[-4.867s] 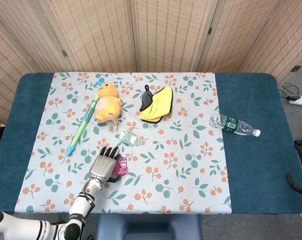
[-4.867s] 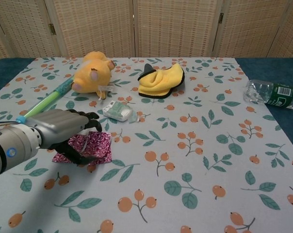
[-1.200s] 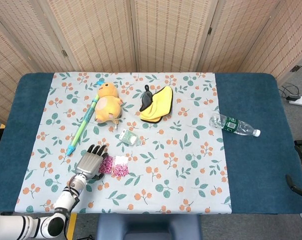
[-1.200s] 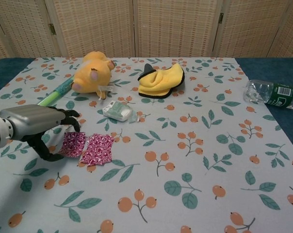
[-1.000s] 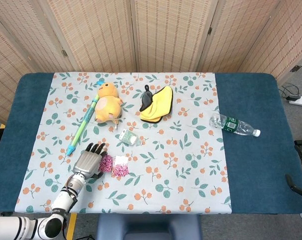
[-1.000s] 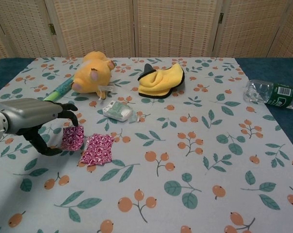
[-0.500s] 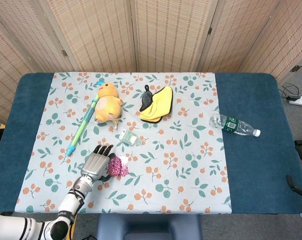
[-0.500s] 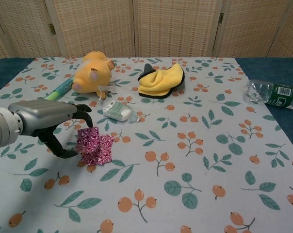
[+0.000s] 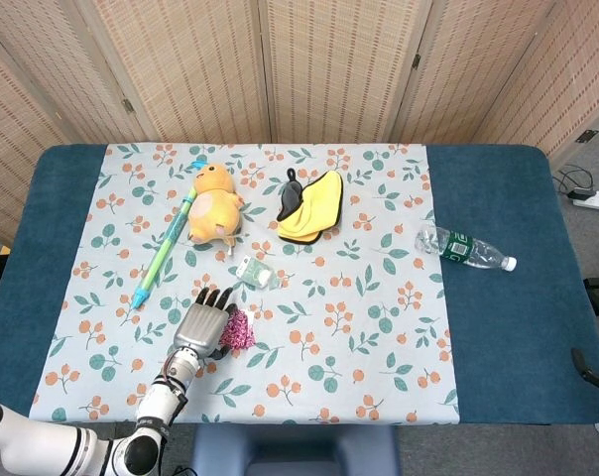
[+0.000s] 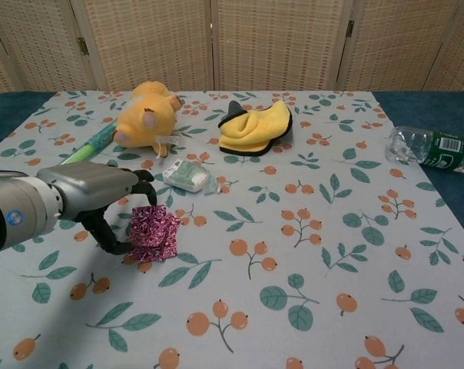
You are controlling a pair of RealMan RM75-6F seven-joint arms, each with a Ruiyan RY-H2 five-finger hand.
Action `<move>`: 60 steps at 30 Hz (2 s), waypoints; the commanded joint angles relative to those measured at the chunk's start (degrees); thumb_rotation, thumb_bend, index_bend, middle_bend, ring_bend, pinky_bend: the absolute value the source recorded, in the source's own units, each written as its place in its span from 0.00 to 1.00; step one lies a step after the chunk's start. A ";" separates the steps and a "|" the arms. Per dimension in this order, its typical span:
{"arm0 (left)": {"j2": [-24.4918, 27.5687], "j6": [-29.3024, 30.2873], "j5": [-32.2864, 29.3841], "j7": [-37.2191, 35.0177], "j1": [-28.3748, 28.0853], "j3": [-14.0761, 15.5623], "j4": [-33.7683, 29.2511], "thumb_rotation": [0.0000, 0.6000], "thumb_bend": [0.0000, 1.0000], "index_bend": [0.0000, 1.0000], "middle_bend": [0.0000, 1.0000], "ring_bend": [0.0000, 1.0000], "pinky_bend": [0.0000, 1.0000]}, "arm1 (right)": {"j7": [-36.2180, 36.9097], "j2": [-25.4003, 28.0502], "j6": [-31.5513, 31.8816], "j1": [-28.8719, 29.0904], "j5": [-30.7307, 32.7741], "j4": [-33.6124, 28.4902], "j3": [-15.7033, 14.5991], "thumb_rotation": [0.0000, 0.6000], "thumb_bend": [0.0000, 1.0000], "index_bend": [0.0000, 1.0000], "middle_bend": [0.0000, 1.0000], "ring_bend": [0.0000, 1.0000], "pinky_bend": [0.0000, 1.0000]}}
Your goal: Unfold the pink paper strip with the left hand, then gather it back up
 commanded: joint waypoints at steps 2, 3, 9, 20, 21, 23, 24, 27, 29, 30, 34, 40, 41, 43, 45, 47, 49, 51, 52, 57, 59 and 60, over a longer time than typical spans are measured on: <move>-0.51 0.22 -0.58 0.18 -0.25 -0.08 0.13 0.90 0.35 0.21 0.00 0.00 0.00 | 0.08 -0.03 -0.06 -0.01 0.01 0.09 -0.02 1.00 0.40 0.00 0.00 0.00 0.00; -0.69 0.29 -0.66 0.32 -0.35 -0.08 0.32 0.89 0.35 0.21 0.00 0.00 0.00 | 0.11 -0.05 -0.10 -0.02 0.05 0.14 -0.01 1.00 0.40 0.00 0.00 0.00 0.00; -1.71 0.51 -1.81 0.88 -0.79 -0.23 0.91 0.90 0.35 0.20 0.00 0.00 0.00 | 0.29 -0.05 -0.07 -0.14 0.17 0.32 0.00 1.00 0.40 0.00 0.00 0.00 0.00; -2.23 -0.26 -2.65 -0.03 -0.92 -0.34 1.81 0.90 0.35 0.15 0.00 0.00 0.00 | 0.43 -0.09 -0.34 -0.11 0.33 0.52 0.07 1.00 0.40 0.00 0.00 0.00 0.00; -2.25 -0.38 -2.71 -0.14 -0.91 -0.30 1.89 0.90 0.35 0.15 0.00 0.00 0.00 | 0.46 -0.12 -0.34 -0.10 0.30 0.53 0.07 1.00 0.40 0.00 0.00 0.00 0.00; -2.23 -0.71 -2.94 -0.26 -0.97 -0.27 1.86 0.89 0.35 0.15 0.00 0.00 0.00 | 0.47 -0.11 -0.33 -0.11 0.29 0.55 0.08 1.00 0.40 0.00 0.00 0.00 0.00; -2.20 -1.05 -3.07 -0.46 -1.01 -0.29 1.81 0.89 0.35 0.14 0.00 0.00 0.00 | 0.49 -0.09 -0.31 -0.12 0.31 0.54 0.10 1.00 0.40 0.00 0.00 0.00 0.00; -2.23 -1.43 -3.48 -0.45 -1.20 -0.21 1.86 0.89 0.35 0.12 0.00 0.00 0.00 | 0.58 -0.05 -0.19 -0.20 0.31 0.53 0.11 1.00 0.40 0.00 0.00 0.00 0.00; -2.33 -1.50 -4.01 -0.33 -1.36 -0.24 1.93 0.89 0.35 0.12 0.00 0.00 0.00 | 0.62 -0.06 -0.18 -0.25 0.33 0.57 0.09 1.00 0.40 0.00 0.00 0.00 0.00; -2.34 -1.58 -4.16 -0.36 -1.42 -0.27 1.94 0.90 0.35 0.11 0.00 0.00 0.00 | 0.65 -0.06 -0.18 -0.27 0.34 0.59 0.09 1.00 0.40 0.00 0.00 0.00 0.00; -1.65 -1.08 -3.34 -1.24 -1.17 -0.36 1.36 0.90 0.35 0.08 0.00 0.00 0.00 | 0.72 0.02 -0.10 -0.33 0.41 0.55 0.15 1.00 0.40 0.00 0.00 0.00 0.00; 3.59 0.19 2.30 -8.19 1.81 -1.07 -2.02 0.90 0.35 0.07 0.00 0.00 0.00 | 0.81 0.40 0.32 -0.42 0.26 0.16 0.29 1.00 0.40 0.00 0.00 0.00 0.00; 4.59 0.69 3.72 -9.77 2.55 -1.22 -2.38 0.90 0.35 0.08 0.00 0.00 0.00 | 0.87 0.48 0.36 -0.42 0.22 0.07 0.31 1.00 0.40 0.00 0.00 0.00 0.00; 6.69 2.36 7.92 -13.96 4.63 -1.45 -2.59 0.94 0.35 0.10 0.00 0.00 0.00 | 1.13 0.79 0.43 -0.39 -0.12 -0.25 0.22 1.00 0.40 0.00 0.00 0.00 0.00; 8.65 4.46 12.52 -18.37 7.00 -1.41 -2.08 0.99 0.36 0.13 0.00 0.00 0.00 | 1.47 1.15 0.51 -0.30 -0.71 -0.57 0.05 1.00 0.40 0.00 0.00 0.00 0.00; 10.86 6.25 16.80 -22.71 9.31 -1.24 -1.13 1.00 0.37 0.15 0.00 0.00 0.00 | 1.70 1.41 0.78 -0.20 -1.26 -0.79 0.00 1.00 0.40 0.00 0.00 0.00 0.00; 12.73 7.74 20.27 -26.26 11.28 -0.93 0.10 1.00 0.37 0.18 0.00 0.00 0.00 | 1.91 1.60 1.01 -0.11 -1.70 -1.00 -0.02 1.00 0.40 0.00 0.00 0.00 0.00; 14.97 9.42 23.70 -30.47 13.65 -0.57 1.34 1.00 0.38 0.20 0.00 0.00 0.00 | 2.24 1.78 1.20 0.06 -2.33 -1.16 -0.11 1.00 0.40 0.00 0.00 0.00 0.00; 15.86 10.23 25.11 -32.33 14.72 -0.41 1.91 1.00 0.38 0.21 0.01 0.00 0.00 | 2.48 1.87 1.20 0.17 -2.63 -1.21 -0.18 1.00 0.40 0.00 0.00 0.00 0.00; 19.78 14.90 32.36 -42.08 21.00 1.36 5.52 1.00 0.38 0.23 0.05 0.00 0.00 | 5.83 2.39 0.56 1.11 -3.92 -1.07 -0.41 1.00 0.40 0.00 0.01 0.00 0.00; 20.73 16.61 34.70 -44.88 23.21 2.22 6.73 1.00 0.38 0.23 0.06 0.00 0.00 | 7.43 2.42 0.55 1.45 -4.57 -0.74 -0.50 1.00 0.40 0.00 0.03 0.00 0.00; 21.26 17.80 36.79 -46.75 24.62 3.03 7.73 1.00 0.38 0.23 0.06 0.00 0.00 | 8.68 2.41 0.73 1.67 -5.18 -0.51 -0.58 1.00 0.40 0.00 0.04 0.00 0.00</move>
